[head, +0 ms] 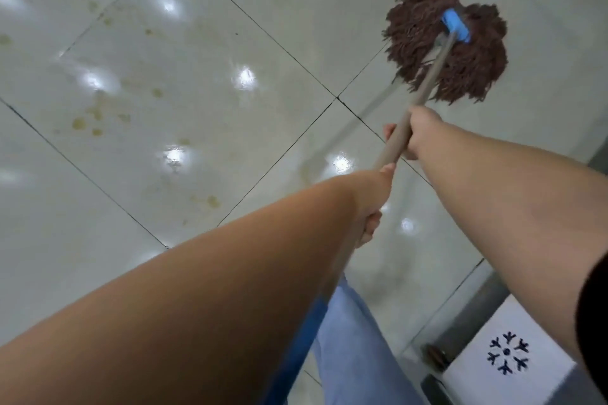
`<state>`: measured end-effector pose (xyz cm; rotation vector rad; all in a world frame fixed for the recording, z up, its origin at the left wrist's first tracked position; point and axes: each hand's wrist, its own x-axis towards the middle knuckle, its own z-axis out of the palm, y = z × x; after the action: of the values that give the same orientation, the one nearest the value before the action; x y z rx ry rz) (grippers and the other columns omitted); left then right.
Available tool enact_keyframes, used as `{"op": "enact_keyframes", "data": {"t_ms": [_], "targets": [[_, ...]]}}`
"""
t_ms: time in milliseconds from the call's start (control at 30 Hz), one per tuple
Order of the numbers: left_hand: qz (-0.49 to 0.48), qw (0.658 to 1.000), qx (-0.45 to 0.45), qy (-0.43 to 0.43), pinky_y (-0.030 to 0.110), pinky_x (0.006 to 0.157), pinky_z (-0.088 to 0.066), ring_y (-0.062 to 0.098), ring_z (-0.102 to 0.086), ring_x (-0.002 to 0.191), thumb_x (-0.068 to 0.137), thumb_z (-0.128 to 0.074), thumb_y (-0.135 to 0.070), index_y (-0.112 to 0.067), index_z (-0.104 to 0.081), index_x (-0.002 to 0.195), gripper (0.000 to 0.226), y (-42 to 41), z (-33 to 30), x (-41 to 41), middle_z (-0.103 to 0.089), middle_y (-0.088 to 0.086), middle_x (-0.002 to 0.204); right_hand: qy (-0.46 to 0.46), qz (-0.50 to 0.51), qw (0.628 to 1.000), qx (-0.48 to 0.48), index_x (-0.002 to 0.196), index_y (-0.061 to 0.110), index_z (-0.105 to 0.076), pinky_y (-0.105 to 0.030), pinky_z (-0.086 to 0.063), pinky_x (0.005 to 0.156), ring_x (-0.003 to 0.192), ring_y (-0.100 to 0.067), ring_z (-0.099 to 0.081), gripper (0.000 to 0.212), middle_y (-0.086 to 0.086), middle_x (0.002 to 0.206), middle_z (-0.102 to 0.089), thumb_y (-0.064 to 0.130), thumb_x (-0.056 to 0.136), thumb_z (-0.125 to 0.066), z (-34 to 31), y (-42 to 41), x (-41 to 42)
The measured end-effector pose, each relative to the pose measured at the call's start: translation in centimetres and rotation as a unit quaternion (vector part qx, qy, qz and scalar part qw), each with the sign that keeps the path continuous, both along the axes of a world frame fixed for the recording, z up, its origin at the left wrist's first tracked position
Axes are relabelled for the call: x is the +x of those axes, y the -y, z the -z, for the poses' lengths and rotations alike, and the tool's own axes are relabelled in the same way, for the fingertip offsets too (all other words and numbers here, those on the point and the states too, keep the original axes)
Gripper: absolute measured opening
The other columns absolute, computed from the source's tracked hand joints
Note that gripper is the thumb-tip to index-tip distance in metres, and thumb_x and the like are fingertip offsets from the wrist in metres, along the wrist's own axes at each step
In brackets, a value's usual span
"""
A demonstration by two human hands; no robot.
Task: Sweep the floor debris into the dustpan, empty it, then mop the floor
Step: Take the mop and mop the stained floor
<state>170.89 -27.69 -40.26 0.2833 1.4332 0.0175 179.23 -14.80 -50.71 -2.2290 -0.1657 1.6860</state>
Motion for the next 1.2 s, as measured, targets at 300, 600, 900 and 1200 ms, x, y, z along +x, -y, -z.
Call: {"op": "enact_keyframes", "data": {"t_ms": [300,600,900,1200], "targets": [[-0.001,0.998,-0.042,-0.049,0.008,0.037,-0.032,0.011,-0.024,0.018,0.088,-0.035,-0.067,-0.01,-0.039,0.066,0.061,12.8,2.1,-5.2,-0.027,-0.002,0.026,0.064,-0.127,0.99,-0.002,0.1,0.012,-0.055,-0.037,-0.045,0.082,0.072,-0.022,-0.054,0.024,-0.01,0.094,-0.054,0.021,0.098,-0.033,2.6,12.3,-5.1],[0.038,0.989,-0.094,-0.107,0.013,0.041,-0.031,0.013,-0.031,0.027,0.06,-0.038,-0.084,-0.013,-0.049,0.07,0.073,45.5,1.6,-23.0,-0.039,-0.007,0.033,-0.008,-0.095,0.995,-0.04,0.124,0.011,-0.035,-0.026,-0.053,0.051,0.064,-0.027,-0.056,0.029,-0.014,0.089,-0.051,0.025,0.098,-0.03,2.0,44.8,-21.1],[-0.003,0.968,-0.231,-0.101,0.013,0.041,-0.029,0.014,-0.032,0.029,0.044,-0.041,-0.088,-0.014,-0.047,0.068,0.078,74.8,-7.2,-34.1,-0.037,-0.006,0.035,-0.057,-0.025,0.987,-0.147,0.11,0.001,-0.044,-0.016,-0.042,0.034,0.042,-0.02,-0.048,0.048,-0.012,0.065,-0.05,0.047,0.097,-0.038,-5.5,75.9,-33.2],[0.017,0.961,-0.253,-0.115,0.012,0.039,-0.029,0.013,-0.029,0.027,0.054,-0.04,-0.091,-0.015,-0.041,0.063,0.076,74.8,-6.9,-34.8,-0.035,-0.006,0.033,-0.14,0.071,0.973,-0.169,0.071,0.002,-0.043,-0.02,-0.052,0.038,0.051,-0.02,-0.057,0.059,-0.013,0.063,-0.057,0.057,0.093,-0.042,-6.4,75.7,-34.0]]}}
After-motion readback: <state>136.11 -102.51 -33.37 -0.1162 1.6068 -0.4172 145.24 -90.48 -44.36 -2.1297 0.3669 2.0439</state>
